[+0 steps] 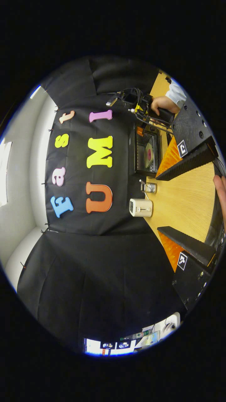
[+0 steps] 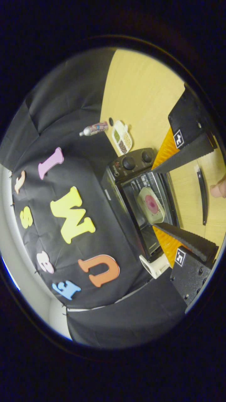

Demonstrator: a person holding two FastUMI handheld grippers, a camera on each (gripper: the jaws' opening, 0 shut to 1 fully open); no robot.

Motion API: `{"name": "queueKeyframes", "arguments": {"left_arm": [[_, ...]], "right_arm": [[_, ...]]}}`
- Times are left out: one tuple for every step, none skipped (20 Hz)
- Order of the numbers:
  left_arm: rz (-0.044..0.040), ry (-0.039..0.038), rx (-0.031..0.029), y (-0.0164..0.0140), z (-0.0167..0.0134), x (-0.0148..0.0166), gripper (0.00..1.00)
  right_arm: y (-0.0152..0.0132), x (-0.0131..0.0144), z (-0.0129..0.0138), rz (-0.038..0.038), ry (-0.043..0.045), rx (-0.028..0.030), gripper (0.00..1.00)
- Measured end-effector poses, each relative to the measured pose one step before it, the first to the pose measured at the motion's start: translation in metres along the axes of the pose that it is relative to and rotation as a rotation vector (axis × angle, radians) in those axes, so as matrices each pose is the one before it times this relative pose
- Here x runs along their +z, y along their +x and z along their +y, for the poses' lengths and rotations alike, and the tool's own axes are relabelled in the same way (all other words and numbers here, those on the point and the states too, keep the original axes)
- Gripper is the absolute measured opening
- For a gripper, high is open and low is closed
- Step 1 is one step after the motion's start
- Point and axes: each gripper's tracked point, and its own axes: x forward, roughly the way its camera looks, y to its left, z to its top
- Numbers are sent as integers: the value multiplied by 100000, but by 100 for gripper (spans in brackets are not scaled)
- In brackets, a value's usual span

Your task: Open the electric oven with the left hand, put the food in, and close the electric oven.

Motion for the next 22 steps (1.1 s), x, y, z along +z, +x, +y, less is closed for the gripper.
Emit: {"name": "queueKeyframes", "arguments": {"left_arm": [[953, 67, 75, 441, -548, -154, 93], [949, -13, 30, 406, -536, -158, 94], [998, -427, -320, 445, -706, -106, 94], [817, -731, -953, 591, -944, -300, 94], [651, -1073, -1199, 568, -984, -61, 93], [285, -977, -1479, 594, -845, -4, 95], [848, -988, -1742, 747, -1005, -207, 95], [1818, -1246, -1710, 723, -841, -658, 95], [2019, -872, -2321, 764, -1064, -586, 95], [2008, 73, -2445, 740, -1168, -512, 95], [1224, 347, -1375, 643, -787, -406, 95], [421, -142, -816, 885, -630, -106, 95], [1197, -731, -987, 1083, -839, -348, 95], [956, -389, -1468, 807, -881, -614, 95], [1597, -116, -1385, 1096, -868, -789, 95], [774, 405, -831, 1023, -720, -474, 95], [432, 631, -822, 975, -776, -275, 96], [1336, 537, -1029, 1016, -829, -740, 95], [1321, 43, -1090, 913, -735, -573, 95], [2530, -227, -1103, 1041, -722, -758, 95], [2601, -408, -739, 1131, -680, -793, 95], [3347, 241, -834, 1169, -868, -897, 95]], "right_arm": [[-1379, 785, -13, -1435, -3586, 2609, 94], [-1090, 610, -177, -717, -4047, 1367, 94], [-1088, 719, -619, -1056, -4090, 25, 94], [-1132, 745, -505, -1809, -3868, 531, 94], [-1143, 1060, -343, -1841, -3780, 787, 94], [-1290, 1050, -531, -2026, -4137, 74, 94], [-1188, 1316, -560, -2677, -3742, 602, 94], [-1139, 962, -705, -1913, -3454, -516, 94], [-1098, 961, -742, -1364, -2887, 62, 100], [-1173, 1038, -385, -1952, -956, 416, 96], [-1671, 1213, -467, -1724, -76, 145, 96], [-1051, 888, -642, -1135, -172, 632, 96], [-1063, 1026, -843, -1853, 1234, -200, 100], [-708, 497, -608, 81, 631, -362, 100], [-840, 786, -878, -1575, 482, -892, 96], [-713, 1016, -736, -1664, -376, -526, 96], [-1008, 845, -533, -1375, -573, 199, 96], [-720, 324, -445, 236, -1123, 324, 95], [-522, 314, -354, -525, -453, 654, 95], [-454, 372, -249, -544, 38, 904, 100], [-404, 406, -255, -1156, 131, 705, 96], [-375, 314, -463, -1293, 117, 353, 96]]}}
